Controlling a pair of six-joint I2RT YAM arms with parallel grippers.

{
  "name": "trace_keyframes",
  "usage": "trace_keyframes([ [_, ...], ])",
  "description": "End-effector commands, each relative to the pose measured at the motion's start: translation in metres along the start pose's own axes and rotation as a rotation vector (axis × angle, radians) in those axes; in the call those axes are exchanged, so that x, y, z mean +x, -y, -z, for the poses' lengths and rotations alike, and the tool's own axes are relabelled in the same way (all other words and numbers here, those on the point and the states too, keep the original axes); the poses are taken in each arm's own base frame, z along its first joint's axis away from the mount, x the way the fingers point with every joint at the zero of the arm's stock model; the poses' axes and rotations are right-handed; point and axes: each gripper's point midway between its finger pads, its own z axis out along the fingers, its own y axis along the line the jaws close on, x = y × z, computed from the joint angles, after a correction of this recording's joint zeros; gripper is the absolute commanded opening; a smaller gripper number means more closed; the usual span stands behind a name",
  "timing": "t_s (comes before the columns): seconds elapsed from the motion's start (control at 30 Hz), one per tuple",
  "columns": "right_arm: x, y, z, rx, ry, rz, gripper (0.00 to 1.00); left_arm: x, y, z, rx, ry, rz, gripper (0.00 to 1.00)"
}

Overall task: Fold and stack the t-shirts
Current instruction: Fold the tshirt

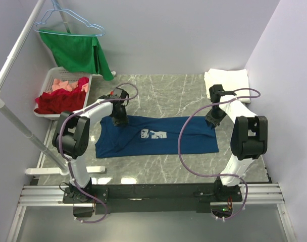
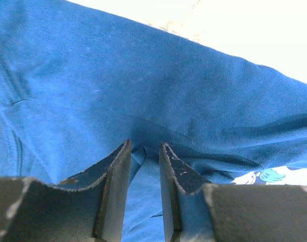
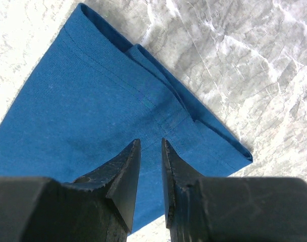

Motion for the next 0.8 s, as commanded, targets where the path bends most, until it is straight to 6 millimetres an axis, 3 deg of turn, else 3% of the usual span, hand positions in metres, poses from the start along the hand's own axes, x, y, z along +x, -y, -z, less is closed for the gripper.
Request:
trace_keyframes([
  [0.0, -0.009, -0.004, 0.007, 0.0, 0.034, -0.009, 0.31, -0.01, 0.017, 0.006, 0.07, 0.012, -0.027, 0.32],
  [0.27, -0.007, -0.004, 0.005, 0.001, 0.028, -0.015, 0.31, -0.005, 0.017, 0.016, 0.081, -0.015, -0.051, 0.01],
  [0.77, -0.003, -0.009, 0.001, -0.007, 0.02, -0.026, 0.3, 0.02, 0.024, 0.058, 0.172, -0.044, -0.152, 0.01],
])
